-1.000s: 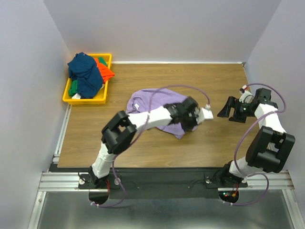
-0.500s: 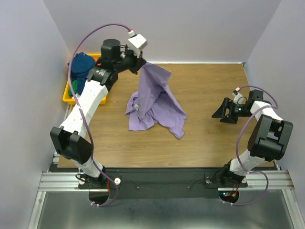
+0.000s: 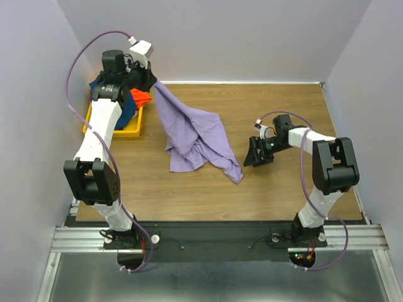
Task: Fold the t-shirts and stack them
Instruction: Flatten the tshirt out
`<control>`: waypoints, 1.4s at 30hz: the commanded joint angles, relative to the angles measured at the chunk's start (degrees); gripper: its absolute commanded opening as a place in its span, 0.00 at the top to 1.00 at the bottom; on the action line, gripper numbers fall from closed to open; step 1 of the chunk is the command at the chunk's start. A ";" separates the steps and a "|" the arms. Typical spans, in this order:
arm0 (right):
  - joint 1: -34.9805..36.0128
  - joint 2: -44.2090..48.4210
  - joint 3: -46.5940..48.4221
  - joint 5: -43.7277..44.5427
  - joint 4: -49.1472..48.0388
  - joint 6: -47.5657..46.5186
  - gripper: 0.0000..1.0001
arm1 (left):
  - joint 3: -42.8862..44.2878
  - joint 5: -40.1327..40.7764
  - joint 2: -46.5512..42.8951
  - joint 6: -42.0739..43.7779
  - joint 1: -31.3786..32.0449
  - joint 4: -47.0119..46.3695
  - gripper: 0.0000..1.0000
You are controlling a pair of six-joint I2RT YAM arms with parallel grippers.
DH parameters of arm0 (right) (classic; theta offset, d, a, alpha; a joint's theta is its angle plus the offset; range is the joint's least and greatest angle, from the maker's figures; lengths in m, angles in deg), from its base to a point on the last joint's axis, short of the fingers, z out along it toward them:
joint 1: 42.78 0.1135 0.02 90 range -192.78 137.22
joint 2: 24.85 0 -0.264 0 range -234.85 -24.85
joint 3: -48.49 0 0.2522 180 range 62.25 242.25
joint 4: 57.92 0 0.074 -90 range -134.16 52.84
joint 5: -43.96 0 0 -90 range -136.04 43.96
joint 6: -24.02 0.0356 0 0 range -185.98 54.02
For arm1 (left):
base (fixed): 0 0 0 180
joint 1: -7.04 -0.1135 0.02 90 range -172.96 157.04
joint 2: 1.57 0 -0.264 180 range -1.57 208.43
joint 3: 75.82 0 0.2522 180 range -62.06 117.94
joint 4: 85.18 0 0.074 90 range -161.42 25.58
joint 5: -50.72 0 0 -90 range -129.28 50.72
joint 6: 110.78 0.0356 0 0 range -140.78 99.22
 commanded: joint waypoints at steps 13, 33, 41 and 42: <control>6.87 -3.49 -1.12 1.90 -3.44 1.39 0.43 | 4.69 -1.13 -0.25 -0.67 -6.12 -2.78 1.00; 7.49 -4.20 -1.92 2.08 -1.07 1.74 0.51 | 4.51 -1.05 -1.04 0.39 -7.26 -2.51 1.00; 6.27 -5.26 -1.56 2.26 3.15 0.34 0.53 | 4.86 -1.57 -1.13 0.65 -7.35 -2.25 1.00; 5.74 -5.25 -1.56 2.34 3.59 0.33 0.54 | 4.95 -1.57 -0.96 0.65 -7.35 -2.25 1.00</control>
